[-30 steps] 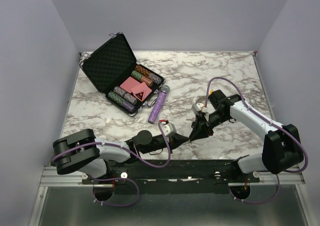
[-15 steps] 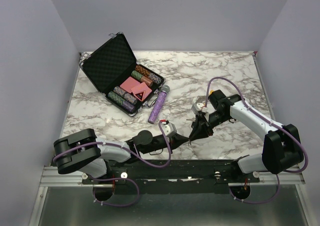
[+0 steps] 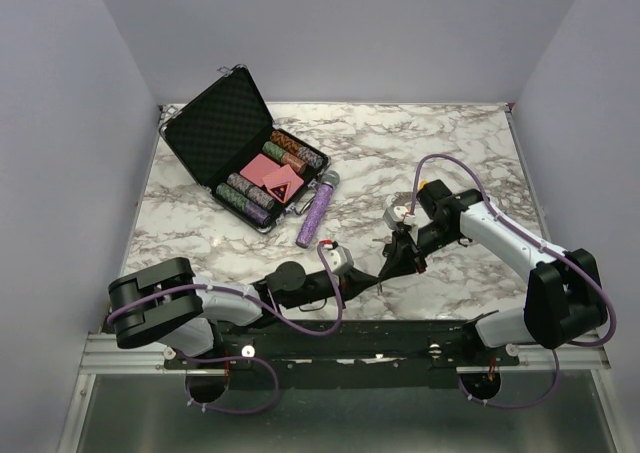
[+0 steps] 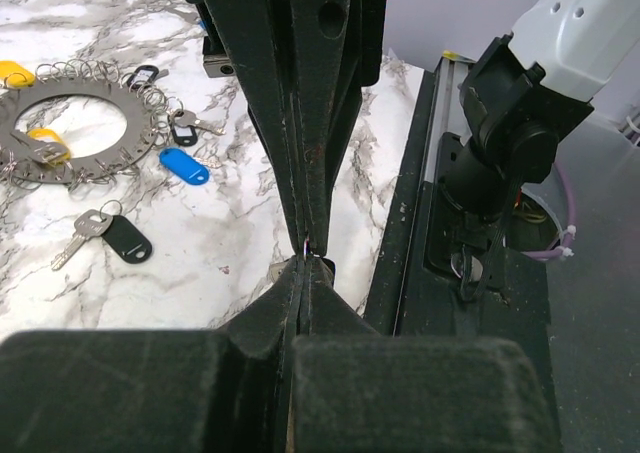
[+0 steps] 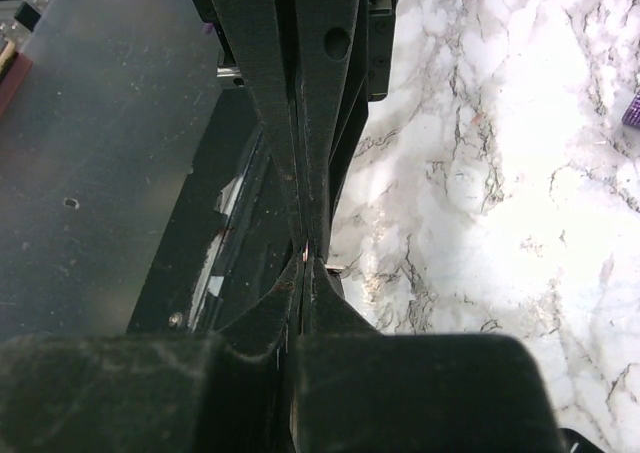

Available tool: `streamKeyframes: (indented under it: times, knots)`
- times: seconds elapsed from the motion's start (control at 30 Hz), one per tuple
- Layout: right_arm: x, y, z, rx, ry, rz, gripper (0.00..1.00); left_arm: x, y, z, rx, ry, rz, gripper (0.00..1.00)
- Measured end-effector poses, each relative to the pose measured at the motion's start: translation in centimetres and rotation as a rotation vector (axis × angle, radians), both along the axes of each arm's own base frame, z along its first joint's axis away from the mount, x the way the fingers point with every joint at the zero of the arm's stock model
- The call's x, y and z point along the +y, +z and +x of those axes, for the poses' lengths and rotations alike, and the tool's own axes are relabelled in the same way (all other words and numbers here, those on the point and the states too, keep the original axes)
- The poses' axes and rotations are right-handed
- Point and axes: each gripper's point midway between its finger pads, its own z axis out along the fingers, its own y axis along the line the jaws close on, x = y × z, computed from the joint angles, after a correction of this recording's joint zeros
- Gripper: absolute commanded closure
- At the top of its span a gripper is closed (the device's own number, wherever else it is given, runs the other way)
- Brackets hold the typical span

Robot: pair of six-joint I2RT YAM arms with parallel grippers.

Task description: Put the keys on the keyring

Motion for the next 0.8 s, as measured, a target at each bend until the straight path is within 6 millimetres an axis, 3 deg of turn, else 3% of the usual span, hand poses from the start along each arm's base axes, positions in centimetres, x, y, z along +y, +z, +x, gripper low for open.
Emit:
streamKeyframes:
  times: [0.13, 0.27, 0.37, 0.5, 0.57, 0.8]
  knots:
    - [0.0, 0.0, 0.0, -0.001, -0.001, 0.0, 0.99, 0.0, 0.0, 0.0, 0.003, 0.0, -0.002, 1.0]
    - [0.0, 0.1, 0.1, -0.001, -0.002, -0.002, 0.99, 0.0, 0.1, 0.0, 0.003, 0.002, -0.005, 0.55]
    - [0.1, 0.4, 0.4, -0.01, -0.004, -0.006, 0.99, 0.5, 0.2, 0.1, 0.002, 0.019, -0.012, 0.36]
    - [-0.4, 0.6, 1.1, -0.033, -0.017, -0.035, 0.99, 3.3, 1.1, 0.0, -0.012, 0.074, -0.035, 0.2]
    - [-1.0, 0.5, 1.6, -0.041, -0.039, -0.059, 0.99, 4.4, 2.2, 0.1, -0.018, 0.102, -0.038, 0.15]
    - [-5.2, -0.2, 5.0, -0.05, -0.231, -0.166, 0.99, 8.6, 9.9, 1.2, -0.028, 0.23, -0.009, 0.03]
